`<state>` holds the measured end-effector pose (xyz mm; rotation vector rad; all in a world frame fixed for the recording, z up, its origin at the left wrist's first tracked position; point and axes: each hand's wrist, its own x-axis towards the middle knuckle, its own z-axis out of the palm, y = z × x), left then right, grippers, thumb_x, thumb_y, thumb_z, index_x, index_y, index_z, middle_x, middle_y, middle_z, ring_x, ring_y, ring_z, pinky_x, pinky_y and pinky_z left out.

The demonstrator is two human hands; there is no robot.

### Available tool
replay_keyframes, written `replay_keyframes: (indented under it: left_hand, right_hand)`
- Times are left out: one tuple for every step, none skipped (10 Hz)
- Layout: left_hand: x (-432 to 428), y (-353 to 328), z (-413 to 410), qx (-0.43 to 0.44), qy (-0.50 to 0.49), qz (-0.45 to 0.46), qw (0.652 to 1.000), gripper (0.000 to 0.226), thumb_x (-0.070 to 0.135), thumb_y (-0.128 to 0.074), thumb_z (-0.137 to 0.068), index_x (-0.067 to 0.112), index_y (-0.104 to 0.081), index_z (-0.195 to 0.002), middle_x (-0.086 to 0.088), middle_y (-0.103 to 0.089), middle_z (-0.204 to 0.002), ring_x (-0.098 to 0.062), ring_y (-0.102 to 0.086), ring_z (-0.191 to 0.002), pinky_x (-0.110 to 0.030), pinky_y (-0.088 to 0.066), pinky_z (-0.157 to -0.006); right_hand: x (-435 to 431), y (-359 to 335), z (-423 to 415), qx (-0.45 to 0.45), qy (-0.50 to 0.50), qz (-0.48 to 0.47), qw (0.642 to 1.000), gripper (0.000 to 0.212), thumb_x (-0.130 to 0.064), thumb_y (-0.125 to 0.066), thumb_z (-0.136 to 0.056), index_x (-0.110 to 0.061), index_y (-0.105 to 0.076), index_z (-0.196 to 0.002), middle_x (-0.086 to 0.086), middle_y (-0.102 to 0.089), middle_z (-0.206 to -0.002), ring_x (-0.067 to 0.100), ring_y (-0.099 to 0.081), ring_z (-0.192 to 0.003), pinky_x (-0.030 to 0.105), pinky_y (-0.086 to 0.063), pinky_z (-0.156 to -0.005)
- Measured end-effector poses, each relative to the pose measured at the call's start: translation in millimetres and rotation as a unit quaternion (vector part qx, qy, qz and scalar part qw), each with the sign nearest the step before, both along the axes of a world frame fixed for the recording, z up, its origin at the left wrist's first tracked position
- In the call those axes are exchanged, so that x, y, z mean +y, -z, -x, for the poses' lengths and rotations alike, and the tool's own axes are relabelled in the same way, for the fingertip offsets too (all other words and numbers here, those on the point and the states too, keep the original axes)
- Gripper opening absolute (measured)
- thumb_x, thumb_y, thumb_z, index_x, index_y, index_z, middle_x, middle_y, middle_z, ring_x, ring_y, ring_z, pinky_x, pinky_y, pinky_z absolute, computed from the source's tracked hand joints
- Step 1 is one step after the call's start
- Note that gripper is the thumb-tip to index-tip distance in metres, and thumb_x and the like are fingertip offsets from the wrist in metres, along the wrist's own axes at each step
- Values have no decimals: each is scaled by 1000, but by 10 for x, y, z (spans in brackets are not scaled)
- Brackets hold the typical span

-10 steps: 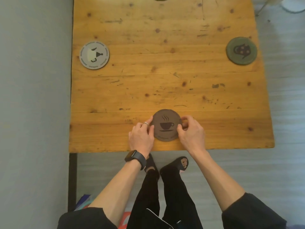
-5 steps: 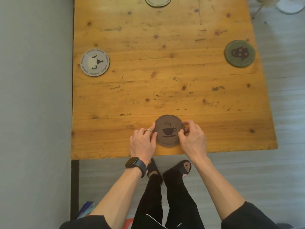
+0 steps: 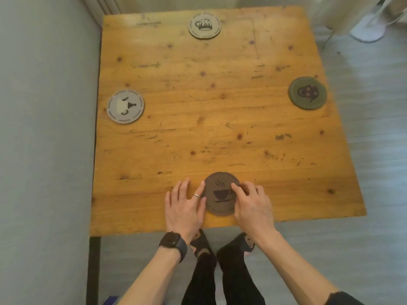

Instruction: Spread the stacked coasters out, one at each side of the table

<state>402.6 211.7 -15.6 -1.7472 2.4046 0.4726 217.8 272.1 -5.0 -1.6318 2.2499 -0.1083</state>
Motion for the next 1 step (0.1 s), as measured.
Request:
replay_keyframes:
  left_hand:
    - [-310,-49,38,12,34,38,999,33,50,-51,-89,36,-70,-111,-6,-56,-136,-27,-49,-124,-46,-40,-101]
  right_hand:
    - [-230,-76,129,-13,-3,-30,999,29,-27,-58,-92,-20,-70,-117,7,-61,-115,28,-53,-104,41,-51,-79]
